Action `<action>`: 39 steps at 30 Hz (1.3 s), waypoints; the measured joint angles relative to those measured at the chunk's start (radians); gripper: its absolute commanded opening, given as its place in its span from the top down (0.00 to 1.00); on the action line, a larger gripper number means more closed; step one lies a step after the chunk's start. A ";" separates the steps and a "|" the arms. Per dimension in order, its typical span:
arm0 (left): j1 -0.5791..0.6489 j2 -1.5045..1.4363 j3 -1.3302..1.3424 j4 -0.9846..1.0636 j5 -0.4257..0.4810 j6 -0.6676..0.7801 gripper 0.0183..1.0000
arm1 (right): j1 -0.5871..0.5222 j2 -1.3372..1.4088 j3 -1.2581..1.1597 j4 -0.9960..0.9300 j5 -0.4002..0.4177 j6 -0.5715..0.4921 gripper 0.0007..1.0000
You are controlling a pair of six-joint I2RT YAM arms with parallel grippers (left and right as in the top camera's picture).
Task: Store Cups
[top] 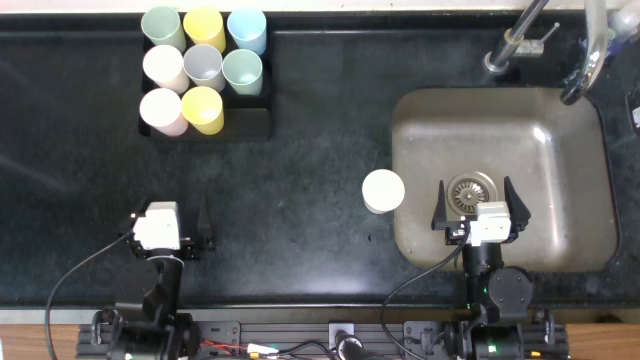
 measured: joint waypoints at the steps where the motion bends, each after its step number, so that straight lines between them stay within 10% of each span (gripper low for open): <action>1: 0.000 0.000 0.000 0.000 0.000 0.000 0.00 | 0.000 0.000 0.000 0.001 0.000 0.000 0.00; 12: 0.000 0.000 0.000 0.000 0.000 0.000 0.00 | 0.000 0.010 0.061 -0.064 -0.003 0.000 0.00; 28: 0.000 -0.004 -0.001 0.000 0.000 0.000 0.00 | 0.029 0.980 1.486 -1.384 -0.031 0.061 0.00; 39: 0.000 -0.004 -0.001 0.000 0.001 0.000 0.00 | 0.259 1.502 1.575 -1.568 -0.063 0.047 0.00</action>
